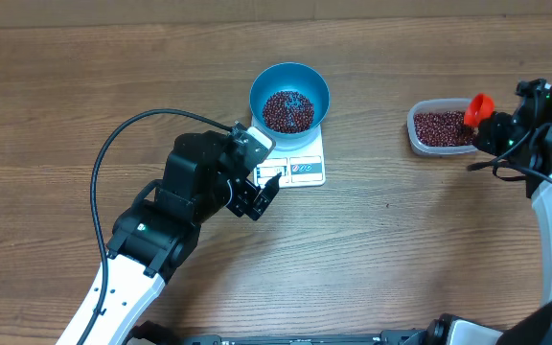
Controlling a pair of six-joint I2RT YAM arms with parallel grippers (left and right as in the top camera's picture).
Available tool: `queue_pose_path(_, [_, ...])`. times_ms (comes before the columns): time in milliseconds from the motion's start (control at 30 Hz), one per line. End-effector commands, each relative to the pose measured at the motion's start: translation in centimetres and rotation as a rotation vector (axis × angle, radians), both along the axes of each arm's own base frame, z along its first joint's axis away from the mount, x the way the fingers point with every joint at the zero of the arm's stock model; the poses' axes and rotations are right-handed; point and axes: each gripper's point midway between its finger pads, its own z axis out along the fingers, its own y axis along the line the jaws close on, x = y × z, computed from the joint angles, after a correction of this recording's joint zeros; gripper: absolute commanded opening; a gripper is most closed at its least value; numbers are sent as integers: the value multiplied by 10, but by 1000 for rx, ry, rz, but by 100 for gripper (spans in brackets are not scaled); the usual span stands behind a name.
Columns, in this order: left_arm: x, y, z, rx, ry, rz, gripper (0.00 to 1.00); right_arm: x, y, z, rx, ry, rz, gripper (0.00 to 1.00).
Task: Scoop item into bowl and weigh 150g on scale
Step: 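Move the empty scoop back over the bean tub with the right gripper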
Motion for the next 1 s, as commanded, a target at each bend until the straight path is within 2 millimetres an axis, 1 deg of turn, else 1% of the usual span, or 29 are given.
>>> queue_pose_path(0, [0,3,3,-10,-3,19,100,5,1,-18,-61,47,77,4])
queue_pose_path(200, [0,3,3,-10,-3,19,100,9,19,-52,-99,132,213,4])
queue_pose_path(267, [0,3,3,-10,-3,19,100,9,20,-60,-131,160,229,4])
queue_pose_path(333, [0,3,3,-10,-3,19,100,9,17,-66,-171,186,216,4])
queue_pose_path(467, [0,3,3,-10,-3,19,100,6,3,-70,-277,236,178,4])
queue_pose_path(633, [0,3,3,-10,-3,19,100,6,4,-70,-280,235,195,4])
queue_pose_path(700, [0,3,3,-10,-3,19,100,7,9,-70,-262,226,216,4])
queue_pose_path(833, [0,3,3,-10,-3,19,100,7,24,-71,-198,210,279,3])
queue_pose_path(967, [0,3,3,-10,-3,19,100,5,36,-78,-136,216,318,4])
